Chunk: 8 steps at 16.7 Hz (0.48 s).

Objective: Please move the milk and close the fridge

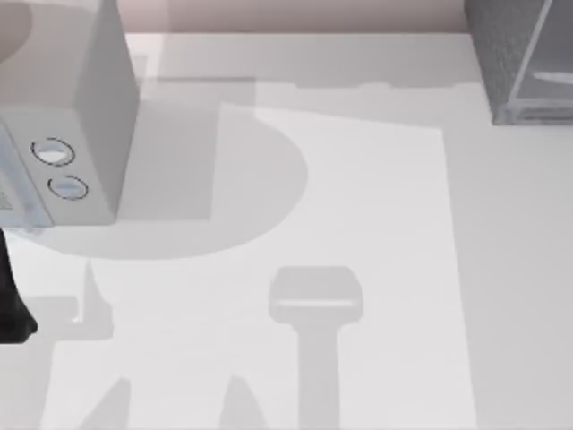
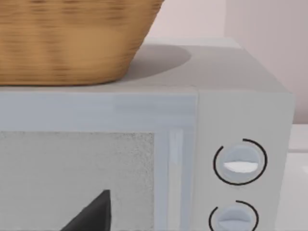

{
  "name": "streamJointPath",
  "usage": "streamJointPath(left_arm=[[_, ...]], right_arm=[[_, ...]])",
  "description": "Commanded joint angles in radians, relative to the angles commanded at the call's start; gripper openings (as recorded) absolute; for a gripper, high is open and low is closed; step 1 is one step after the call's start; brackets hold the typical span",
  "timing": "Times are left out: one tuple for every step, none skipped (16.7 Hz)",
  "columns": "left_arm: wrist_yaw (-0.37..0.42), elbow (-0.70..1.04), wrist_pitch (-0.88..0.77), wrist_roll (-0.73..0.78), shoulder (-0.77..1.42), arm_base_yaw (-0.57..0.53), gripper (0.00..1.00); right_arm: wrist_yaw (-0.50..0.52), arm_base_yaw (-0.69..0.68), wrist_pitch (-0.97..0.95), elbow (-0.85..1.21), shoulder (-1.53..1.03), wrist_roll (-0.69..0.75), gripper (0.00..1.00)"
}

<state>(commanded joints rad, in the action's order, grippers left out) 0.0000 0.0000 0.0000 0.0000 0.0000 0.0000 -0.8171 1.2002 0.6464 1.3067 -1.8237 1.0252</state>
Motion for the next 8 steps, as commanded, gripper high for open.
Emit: streamJointPath(left_arm=[[0.000,0.000,0.000,0.000,0.000,0.000,1.00],[0.000,0.000,0.000,0.000,0.000,0.000,1.00],[0.000,0.000,0.000,0.000,0.000,0.000,1.00],[0.000,0.000,0.000,0.000,0.000,0.000,1.00],[0.000,0.000,0.000,0.000,0.000,0.000,1.00],[0.000,0.000,0.000,0.000,0.000,0.000,1.00],[0.000,0.000,0.000,0.000,0.000,0.000,1.00],[0.000,0.000,0.000,0.000,0.000,0.000,1.00]], right_arm=[[0.011,-0.050,-0.067,-0.003,-0.002,-0.083,1.00],[0.023,-0.097,-0.131,-0.005,-0.003,-0.158,1.00],[0.034,-0.141,-0.189,-0.007,-0.004,-0.224,1.00],[0.045,-0.179,-0.240,-0.008,-0.005,-0.280,1.00],[0.055,-0.213,-0.284,-0.010,-0.006,-0.326,1.00],[0.064,-0.239,-0.318,-0.011,-0.006,-0.360,1.00],[0.071,-0.259,-0.341,-0.012,-0.005,-0.384,1.00],[0.075,-0.270,-0.354,-0.012,-0.005,-0.398,1.00]])
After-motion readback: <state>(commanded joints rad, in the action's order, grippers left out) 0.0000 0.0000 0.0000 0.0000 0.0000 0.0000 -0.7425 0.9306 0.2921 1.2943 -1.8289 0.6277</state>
